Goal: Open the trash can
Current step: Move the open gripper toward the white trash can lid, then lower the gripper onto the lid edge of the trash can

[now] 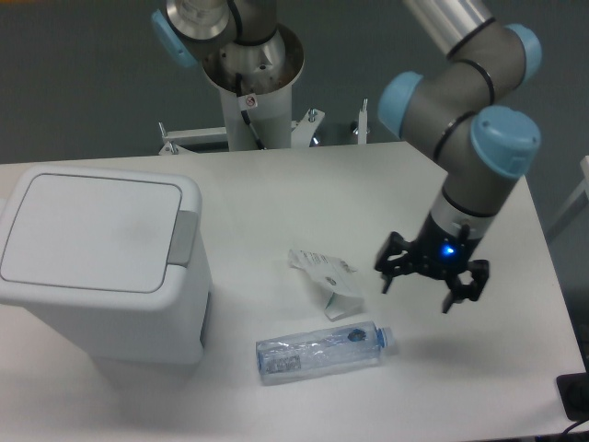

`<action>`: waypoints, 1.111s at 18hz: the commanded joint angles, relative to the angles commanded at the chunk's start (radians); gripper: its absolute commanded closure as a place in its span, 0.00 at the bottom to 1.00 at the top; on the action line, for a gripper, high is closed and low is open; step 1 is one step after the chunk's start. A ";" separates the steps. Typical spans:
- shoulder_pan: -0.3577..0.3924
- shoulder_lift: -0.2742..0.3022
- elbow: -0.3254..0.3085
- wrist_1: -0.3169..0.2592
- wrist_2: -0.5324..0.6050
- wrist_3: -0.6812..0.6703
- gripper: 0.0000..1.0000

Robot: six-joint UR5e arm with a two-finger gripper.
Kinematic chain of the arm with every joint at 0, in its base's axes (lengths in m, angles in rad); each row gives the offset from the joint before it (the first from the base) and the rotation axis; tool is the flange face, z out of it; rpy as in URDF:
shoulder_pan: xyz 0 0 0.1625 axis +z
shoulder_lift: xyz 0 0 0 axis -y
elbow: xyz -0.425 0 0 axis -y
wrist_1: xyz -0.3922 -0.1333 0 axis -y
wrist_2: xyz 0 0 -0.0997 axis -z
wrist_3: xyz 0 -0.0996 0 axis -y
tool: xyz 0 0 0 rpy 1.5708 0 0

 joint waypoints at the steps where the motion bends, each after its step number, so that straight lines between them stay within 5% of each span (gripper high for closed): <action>1: -0.009 0.021 -0.002 -0.038 -0.008 0.000 0.00; 3: -0.017 0.066 -0.012 -0.135 -0.012 0.001 0.00; 7: -0.042 0.117 -0.012 -0.145 -0.101 -0.044 0.00; 20: -0.150 0.154 0.025 -0.134 -0.108 -0.293 0.00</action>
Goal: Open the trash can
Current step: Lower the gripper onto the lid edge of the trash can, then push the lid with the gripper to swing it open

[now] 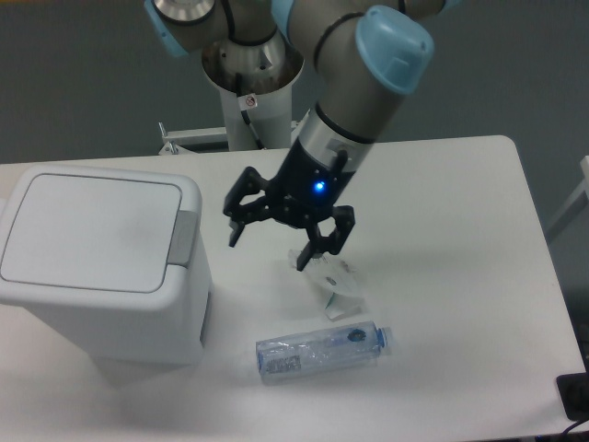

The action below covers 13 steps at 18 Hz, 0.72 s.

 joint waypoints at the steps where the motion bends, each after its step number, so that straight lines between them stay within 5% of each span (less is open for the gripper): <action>1: -0.012 -0.005 0.000 0.014 0.000 -0.002 0.00; 3: -0.038 -0.008 -0.015 0.069 0.000 -0.005 0.00; 13: -0.049 -0.009 -0.038 0.121 0.012 -0.055 0.00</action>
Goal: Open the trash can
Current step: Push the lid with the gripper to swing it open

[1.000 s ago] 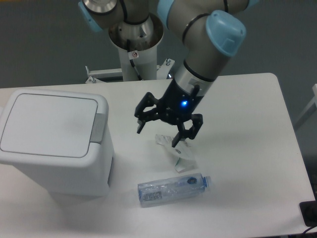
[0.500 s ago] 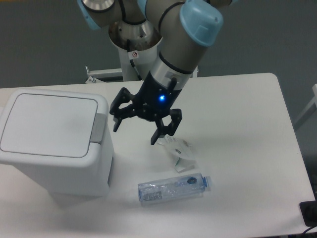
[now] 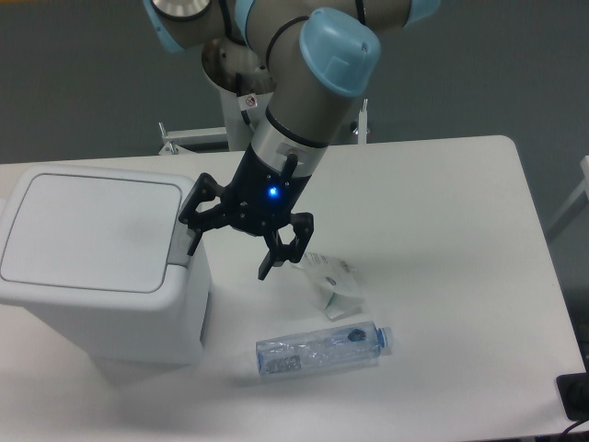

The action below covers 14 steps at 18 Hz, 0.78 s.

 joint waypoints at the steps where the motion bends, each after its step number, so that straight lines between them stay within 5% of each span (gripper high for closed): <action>1: 0.000 0.002 -0.002 0.000 0.000 0.000 0.00; 14: -0.005 0.035 -0.058 0.002 0.018 -0.002 0.00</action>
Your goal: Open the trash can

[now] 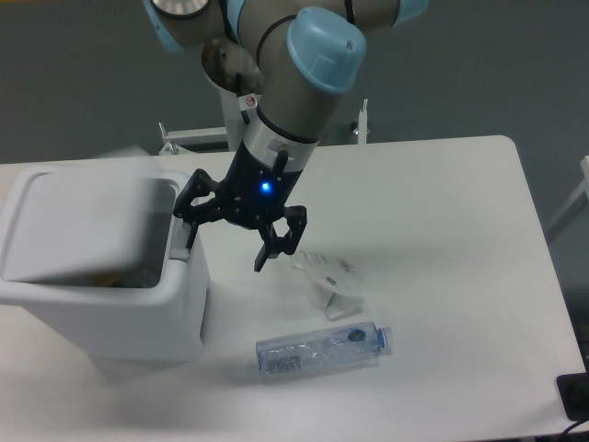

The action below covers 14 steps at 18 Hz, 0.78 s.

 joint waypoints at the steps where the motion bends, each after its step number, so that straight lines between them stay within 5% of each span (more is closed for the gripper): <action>1: 0.000 -0.002 0.002 0.000 0.000 0.000 0.00; 8: 0.015 0.006 0.055 0.000 0.005 -0.043 0.00; 14: 0.172 0.020 0.103 0.000 0.067 -0.026 0.00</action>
